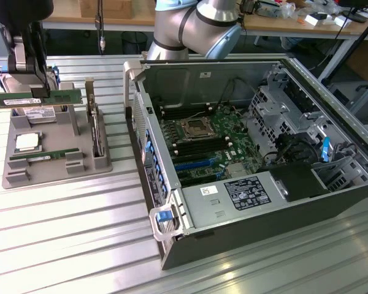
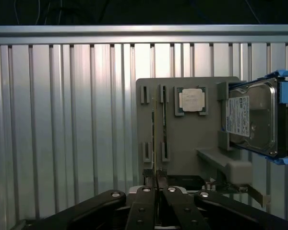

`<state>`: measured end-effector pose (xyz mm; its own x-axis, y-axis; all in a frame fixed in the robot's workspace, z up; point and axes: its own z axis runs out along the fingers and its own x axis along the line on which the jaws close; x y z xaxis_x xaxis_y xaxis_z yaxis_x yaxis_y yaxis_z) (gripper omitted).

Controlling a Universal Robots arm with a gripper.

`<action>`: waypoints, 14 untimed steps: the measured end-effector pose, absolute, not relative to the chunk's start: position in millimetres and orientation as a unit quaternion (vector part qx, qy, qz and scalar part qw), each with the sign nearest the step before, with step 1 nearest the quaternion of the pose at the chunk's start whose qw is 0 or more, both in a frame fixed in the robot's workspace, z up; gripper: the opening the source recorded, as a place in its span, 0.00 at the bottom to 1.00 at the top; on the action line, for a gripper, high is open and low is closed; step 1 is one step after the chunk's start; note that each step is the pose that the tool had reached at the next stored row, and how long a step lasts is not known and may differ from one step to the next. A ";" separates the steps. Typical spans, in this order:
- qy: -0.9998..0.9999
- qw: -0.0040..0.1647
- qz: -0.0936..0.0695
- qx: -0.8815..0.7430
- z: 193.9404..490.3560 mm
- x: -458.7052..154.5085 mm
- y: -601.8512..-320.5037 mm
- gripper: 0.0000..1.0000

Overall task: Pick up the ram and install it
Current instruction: 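Pick up the ram and move it above insertion slot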

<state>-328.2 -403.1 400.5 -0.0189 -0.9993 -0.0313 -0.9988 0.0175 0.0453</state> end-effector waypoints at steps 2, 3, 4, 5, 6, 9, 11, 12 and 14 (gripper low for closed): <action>-0.713 0.005 -0.027 0.700 400.5 -324.1 -403.1 0.12; -0.713 0.005 -0.027 0.700 400.5 -321.4 -403.1 0.12; -0.713 0.005 -0.027 0.700 400.6 -318.7 -403.1 0.12; -0.713 0.005 -0.027 0.700 400.5 -316.3 -403.1 0.12; -0.713 0.005 -0.027 0.700 400.6 -313.9 -403.1 0.12; -0.713 0.005 -0.027 0.700 400.5 -307.3 -403.1 0.12; -0.713 0.005 -0.027 0.700 400.5 -303.3 -403.1 0.12; -0.713 0.005 -0.027 0.700 400.6 -301.6 -403.1 0.12; -0.713 0.005 -0.027 0.700 400.5 -295.8 -403.1 0.12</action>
